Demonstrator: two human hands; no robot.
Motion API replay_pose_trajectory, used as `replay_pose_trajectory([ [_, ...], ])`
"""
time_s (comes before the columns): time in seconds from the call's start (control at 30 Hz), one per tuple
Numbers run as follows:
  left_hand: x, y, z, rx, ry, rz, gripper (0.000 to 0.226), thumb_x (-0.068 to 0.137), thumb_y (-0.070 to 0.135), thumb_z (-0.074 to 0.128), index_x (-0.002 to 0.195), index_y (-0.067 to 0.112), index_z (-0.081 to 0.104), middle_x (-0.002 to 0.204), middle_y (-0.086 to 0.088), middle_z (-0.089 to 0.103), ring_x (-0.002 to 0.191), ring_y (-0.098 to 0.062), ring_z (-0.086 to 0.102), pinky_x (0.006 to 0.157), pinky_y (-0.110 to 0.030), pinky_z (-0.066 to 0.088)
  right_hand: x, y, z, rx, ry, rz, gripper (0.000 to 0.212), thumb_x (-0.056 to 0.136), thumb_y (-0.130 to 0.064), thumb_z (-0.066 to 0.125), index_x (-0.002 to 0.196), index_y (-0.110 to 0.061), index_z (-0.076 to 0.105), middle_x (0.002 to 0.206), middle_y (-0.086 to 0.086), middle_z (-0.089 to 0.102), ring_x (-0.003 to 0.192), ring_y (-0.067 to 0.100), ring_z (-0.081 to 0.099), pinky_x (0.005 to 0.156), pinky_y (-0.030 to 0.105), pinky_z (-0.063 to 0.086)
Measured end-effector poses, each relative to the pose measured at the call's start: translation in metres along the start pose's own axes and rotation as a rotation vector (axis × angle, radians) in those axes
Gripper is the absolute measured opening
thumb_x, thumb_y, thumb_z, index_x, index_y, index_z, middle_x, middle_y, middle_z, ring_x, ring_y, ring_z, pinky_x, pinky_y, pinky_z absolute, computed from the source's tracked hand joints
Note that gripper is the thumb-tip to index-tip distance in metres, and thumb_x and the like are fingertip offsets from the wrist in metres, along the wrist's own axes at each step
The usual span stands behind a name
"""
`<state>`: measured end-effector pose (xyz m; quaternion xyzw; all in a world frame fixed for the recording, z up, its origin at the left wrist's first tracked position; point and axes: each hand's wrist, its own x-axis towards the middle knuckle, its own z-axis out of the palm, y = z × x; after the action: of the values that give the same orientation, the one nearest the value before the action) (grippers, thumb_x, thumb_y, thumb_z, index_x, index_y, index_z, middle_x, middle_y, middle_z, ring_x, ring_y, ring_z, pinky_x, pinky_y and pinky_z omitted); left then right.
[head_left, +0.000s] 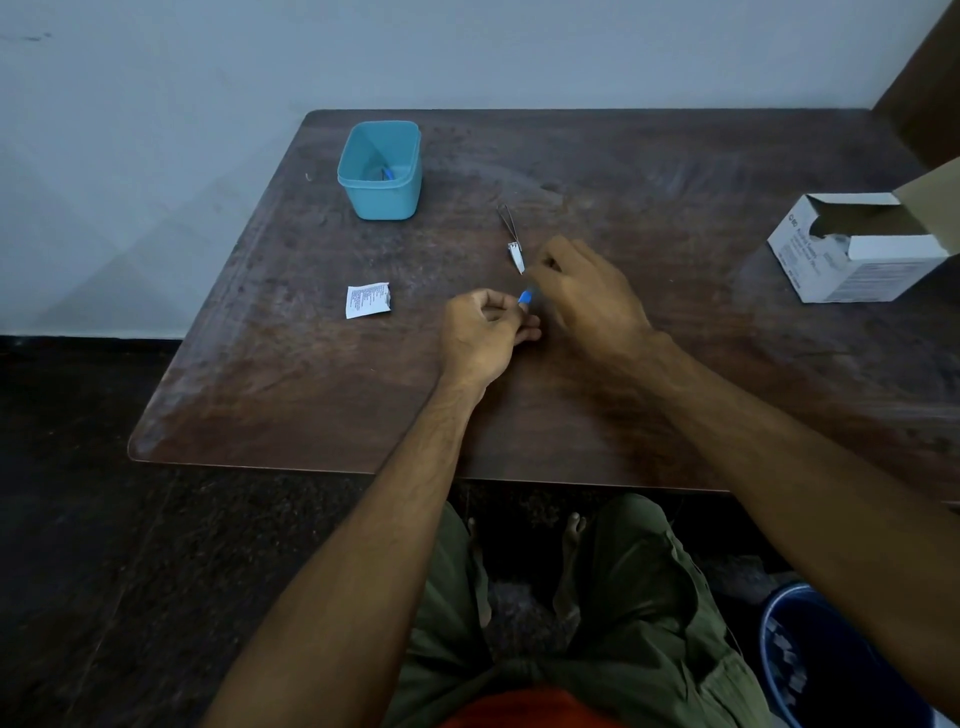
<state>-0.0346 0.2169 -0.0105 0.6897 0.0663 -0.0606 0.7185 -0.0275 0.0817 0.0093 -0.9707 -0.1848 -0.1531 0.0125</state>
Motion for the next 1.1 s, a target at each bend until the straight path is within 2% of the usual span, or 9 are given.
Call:
replay_pose_trajectory([
  [0.07, 0.001, -0.001, 0.000, 0.002, -0.003, 0.004, 0.008, 0.091, -0.002, 0.059, 0.083, 0.001, 0.062, 0.077, -0.015, 0.070, 0.064, -0.016, 0.072, 0.061, -0.019, 0.056, 0.000, 0.000, 0.000, -0.024, -0.001, -0.032, 0.022, 0.081, -0.001, 0.059, 0.103, 0.000, 0.061, 0.106, 0.016, 0.055, 0.093, 0.033, 0.052, 0.062, 0.033, 0.031],
  [0.23, 0.002, -0.003, 0.000, 0.036, 0.000, 0.004, 0.011, 0.090, 0.001, 0.061, 0.080, 0.005, 0.063, 0.070, -0.008, 0.071, 0.063, -0.017, 0.072, 0.064, -0.022, 0.058, 0.010, 0.014, -0.004, 0.036, 0.037, 0.106, 0.029, 0.081, 0.004, 0.051, 0.108, -0.002, 0.059, 0.109, 0.017, 0.051, 0.100, 0.034, 0.048, 0.069, 0.042, 0.042],
  [0.33, 0.003, -0.003, 0.001, -0.007, 0.002, -0.017, 0.011, 0.091, 0.001, 0.060, 0.080, 0.004, 0.063, 0.067, -0.007, 0.071, 0.064, -0.020, 0.072, 0.068, -0.028, 0.059, 0.006, 0.005, 0.001, 0.092, 0.078, 0.088, 0.027, 0.083, -0.001, 0.054, 0.109, -0.003, 0.060, 0.107, 0.016, 0.053, 0.098, 0.033, 0.049, 0.068, 0.042, 0.046],
  [0.57, -0.002, 0.004, -0.004, -0.094, -0.029, -0.047, 0.009, 0.094, 0.002, 0.056, 0.089, 0.000, 0.064, 0.074, -0.012, 0.072, 0.067, -0.019, 0.072, 0.064, -0.019, 0.056, -0.005, -0.005, 0.010, 0.457, 0.231, 0.169, 0.024, 0.089, 0.003, 0.048, 0.106, 0.002, 0.065, 0.104, 0.019, 0.059, 0.092, 0.032, 0.057, 0.077, 0.038, 0.046],
  [0.7, -0.002, 0.006, -0.003, -0.142, -0.034, -0.068, 0.015, 0.095, 0.005, 0.055, 0.086, 0.001, 0.066, 0.068, -0.009, 0.072, 0.062, -0.016, 0.071, 0.059, -0.017, 0.054, -0.014, -0.017, 0.012, 0.568, 0.255, 0.191, 0.023, 0.090, -0.009, 0.049, 0.101, -0.001, 0.067, 0.100, 0.010, 0.061, 0.087, 0.023, 0.059, 0.074, 0.033, 0.050],
  [0.8, -0.001, 0.007, -0.005, -0.150, -0.053, -0.091, 0.015, 0.095, 0.007, 0.056, 0.085, 0.003, 0.066, 0.066, -0.005, 0.073, 0.063, -0.016, 0.072, 0.058, -0.016, 0.053, -0.014, -0.021, 0.012, 0.613, 0.292, 0.209, 0.023, 0.089, -0.008, 0.051, 0.102, -0.002, 0.069, 0.100, 0.009, 0.062, 0.086, 0.019, 0.060, 0.072, 0.018, 0.047],
  [0.87, -0.001, 0.007, -0.007, -0.144, -0.064, -0.105, 0.012, 0.095, 0.008, 0.056, 0.088, 0.003, 0.066, 0.069, -0.007, 0.074, 0.067, -0.018, 0.073, 0.059, -0.016, 0.053, -0.007, -0.015, 0.012, 0.548, 0.342, 0.231, 0.023, 0.088, -0.003, 0.052, 0.103, -0.001, 0.070, 0.101, 0.013, 0.064, 0.087, 0.023, 0.062, 0.073, 0.027, 0.048],
  [0.93, -0.002, 0.008, -0.009, -0.143, -0.070, -0.112, 0.011, 0.094, 0.008, 0.056, 0.089, 0.004, 0.066, 0.072, -0.008, 0.074, 0.070, -0.020, 0.074, 0.059, -0.016, 0.053, -0.002, -0.010, 0.013, 0.534, 0.353, 0.261, 0.023, 0.088, 0.002, 0.052, 0.103, 0.000, 0.070, 0.101, 0.014, 0.066, 0.090, 0.025, 0.064, 0.076, 0.027, 0.047],
  [1.1, -0.002, 0.009, -0.011, -0.144, -0.079, -0.113, 0.016, 0.095, 0.007, 0.055, 0.084, 0.005, 0.067, 0.067, -0.005, 0.074, 0.065, -0.016, 0.073, 0.058, -0.015, 0.053, -0.009, -0.019, 0.020, 0.641, 0.327, 0.245, 0.023, 0.087, 0.003, 0.055, 0.101, -0.005, 0.072, 0.100, 0.007, 0.065, 0.085, 0.003, 0.059, 0.073, 0.003, 0.040],
])
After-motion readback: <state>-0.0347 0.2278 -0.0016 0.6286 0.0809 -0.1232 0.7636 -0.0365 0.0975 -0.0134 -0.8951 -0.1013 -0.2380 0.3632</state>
